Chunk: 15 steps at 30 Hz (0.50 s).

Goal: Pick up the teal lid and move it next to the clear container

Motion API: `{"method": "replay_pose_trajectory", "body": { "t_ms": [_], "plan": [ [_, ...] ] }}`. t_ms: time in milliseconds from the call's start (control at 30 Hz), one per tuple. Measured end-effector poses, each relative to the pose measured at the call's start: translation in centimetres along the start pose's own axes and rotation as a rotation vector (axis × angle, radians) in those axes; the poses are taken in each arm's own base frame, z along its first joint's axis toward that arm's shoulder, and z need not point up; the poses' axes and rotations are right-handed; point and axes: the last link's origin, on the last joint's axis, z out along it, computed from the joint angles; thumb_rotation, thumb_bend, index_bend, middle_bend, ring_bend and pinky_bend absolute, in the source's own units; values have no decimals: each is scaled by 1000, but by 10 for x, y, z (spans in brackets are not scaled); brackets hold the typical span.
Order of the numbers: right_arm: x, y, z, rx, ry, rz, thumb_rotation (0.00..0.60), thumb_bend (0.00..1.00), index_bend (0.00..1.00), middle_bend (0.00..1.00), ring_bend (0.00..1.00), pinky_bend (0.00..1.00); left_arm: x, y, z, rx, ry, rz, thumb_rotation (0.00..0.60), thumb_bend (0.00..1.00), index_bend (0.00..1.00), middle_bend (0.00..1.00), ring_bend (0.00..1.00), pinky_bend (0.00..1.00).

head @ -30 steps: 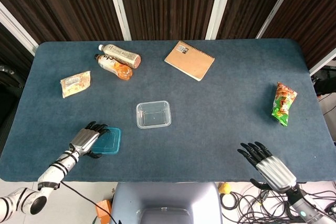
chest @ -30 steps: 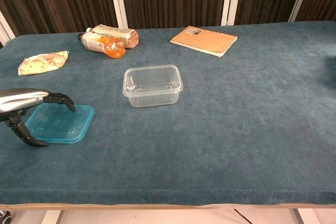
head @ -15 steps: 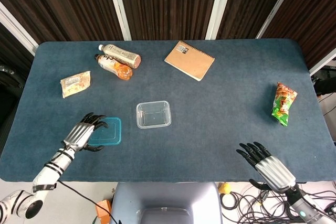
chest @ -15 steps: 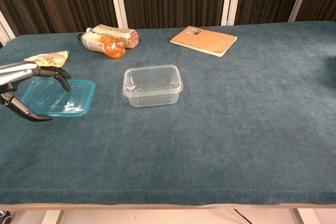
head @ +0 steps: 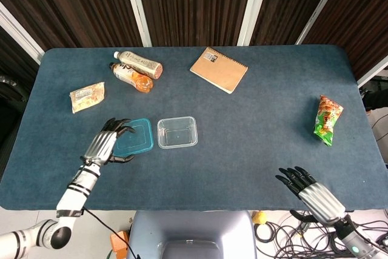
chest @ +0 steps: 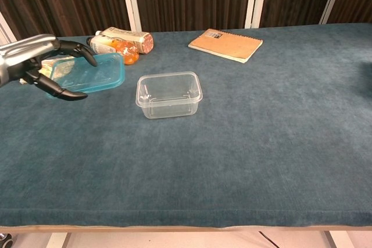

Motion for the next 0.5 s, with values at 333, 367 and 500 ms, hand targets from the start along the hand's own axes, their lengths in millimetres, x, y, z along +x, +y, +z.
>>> {"method": "replay_pose_trajectory", "body": {
  "t_ms": [333, 367, 500],
  "plan": [
    [-2, 6, 2, 22, -17, 69, 600, 202, 0, 0, 0, 0, -39, 79, 48, -36, -9, -52, 600, 246, 363, 994, 671, 0],
    [-2, 7, 2, 22, -19, 75, 600, 202, 0, 0, 0, 0, -40, 83, 53, -39, -5, -49, 600, 246, 363, 994, 671, 0],
    [0, 13, 3, 17, -24, 101, 600, 202, 0, 0, 0, 0, -46, 96, 72, -39, 9, -37, 600, 246, 362, 995, 671, 0]
  ]
}}
